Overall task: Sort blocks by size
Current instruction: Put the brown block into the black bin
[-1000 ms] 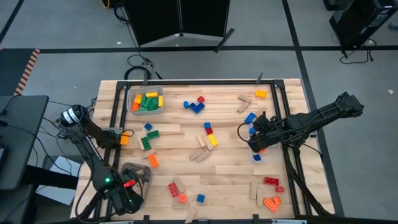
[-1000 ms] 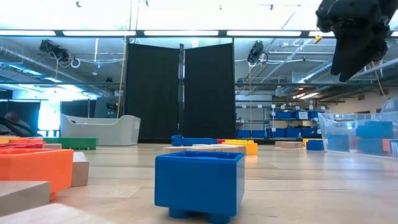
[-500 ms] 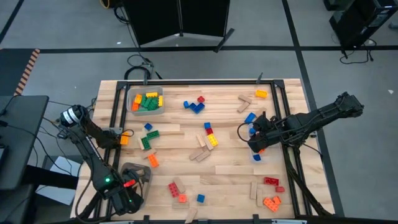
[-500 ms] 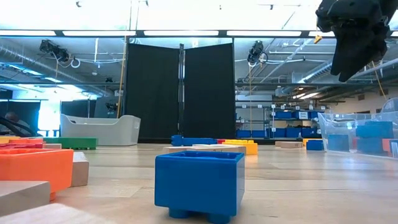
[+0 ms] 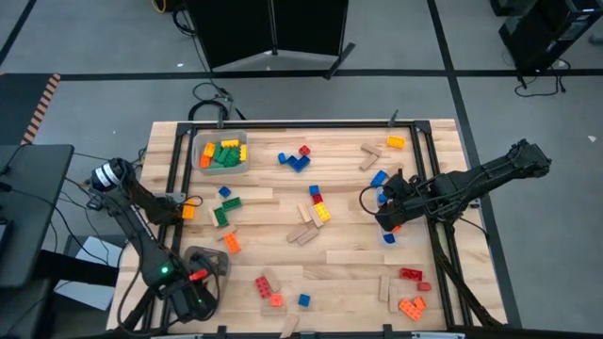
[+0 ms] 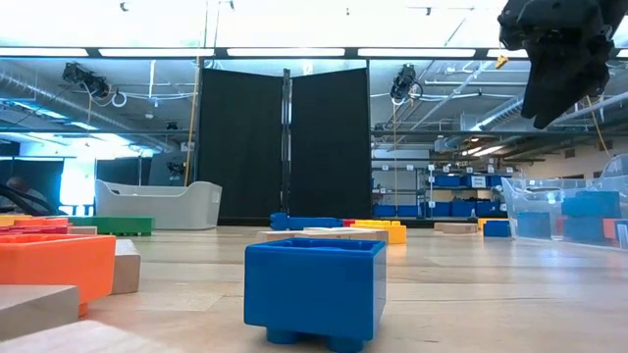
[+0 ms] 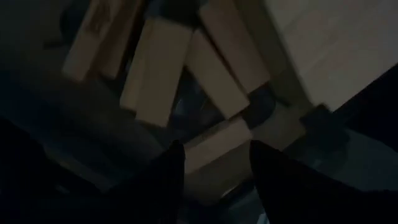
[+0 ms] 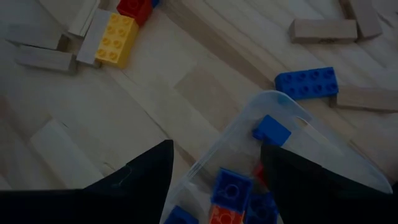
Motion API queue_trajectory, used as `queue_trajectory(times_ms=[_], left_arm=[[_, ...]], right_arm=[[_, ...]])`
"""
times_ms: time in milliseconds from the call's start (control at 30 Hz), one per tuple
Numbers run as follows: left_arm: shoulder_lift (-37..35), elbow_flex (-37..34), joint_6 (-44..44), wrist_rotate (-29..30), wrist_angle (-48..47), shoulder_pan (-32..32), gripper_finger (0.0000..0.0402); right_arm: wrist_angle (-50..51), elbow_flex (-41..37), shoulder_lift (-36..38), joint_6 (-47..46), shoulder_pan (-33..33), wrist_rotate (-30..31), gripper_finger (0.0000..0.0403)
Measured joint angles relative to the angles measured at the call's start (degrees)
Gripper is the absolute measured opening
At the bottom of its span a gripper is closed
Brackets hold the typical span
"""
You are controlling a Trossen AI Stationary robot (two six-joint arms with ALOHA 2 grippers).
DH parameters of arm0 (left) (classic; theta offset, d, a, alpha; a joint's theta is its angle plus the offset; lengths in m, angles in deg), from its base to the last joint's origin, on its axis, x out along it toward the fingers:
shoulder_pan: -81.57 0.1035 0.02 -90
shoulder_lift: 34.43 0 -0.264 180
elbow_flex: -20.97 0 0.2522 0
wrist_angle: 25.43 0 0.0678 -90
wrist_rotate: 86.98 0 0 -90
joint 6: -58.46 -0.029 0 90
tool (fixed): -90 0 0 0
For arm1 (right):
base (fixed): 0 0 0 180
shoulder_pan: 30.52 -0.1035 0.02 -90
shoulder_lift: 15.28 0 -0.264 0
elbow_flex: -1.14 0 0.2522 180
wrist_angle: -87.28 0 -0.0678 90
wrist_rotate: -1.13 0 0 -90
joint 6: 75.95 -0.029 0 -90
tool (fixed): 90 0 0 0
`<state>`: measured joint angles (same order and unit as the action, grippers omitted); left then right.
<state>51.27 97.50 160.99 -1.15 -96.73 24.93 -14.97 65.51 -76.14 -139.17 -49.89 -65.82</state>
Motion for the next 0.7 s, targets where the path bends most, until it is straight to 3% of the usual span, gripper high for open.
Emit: queue_trajectory(times_ms=[367,700], left_arm=[[-1.06,4.86,-14.65,8.97,-2.50,3.81,0.0188],[-0.41,6.05,-41.71,11.80,5.90,11.97,0.0186]], right_arm=[[-2.51,0.00,0.02,0.42,0.00,0.02,0.0256],[-2.70,0.02,0.01,0.04,0.01,0.02,0.0256]])
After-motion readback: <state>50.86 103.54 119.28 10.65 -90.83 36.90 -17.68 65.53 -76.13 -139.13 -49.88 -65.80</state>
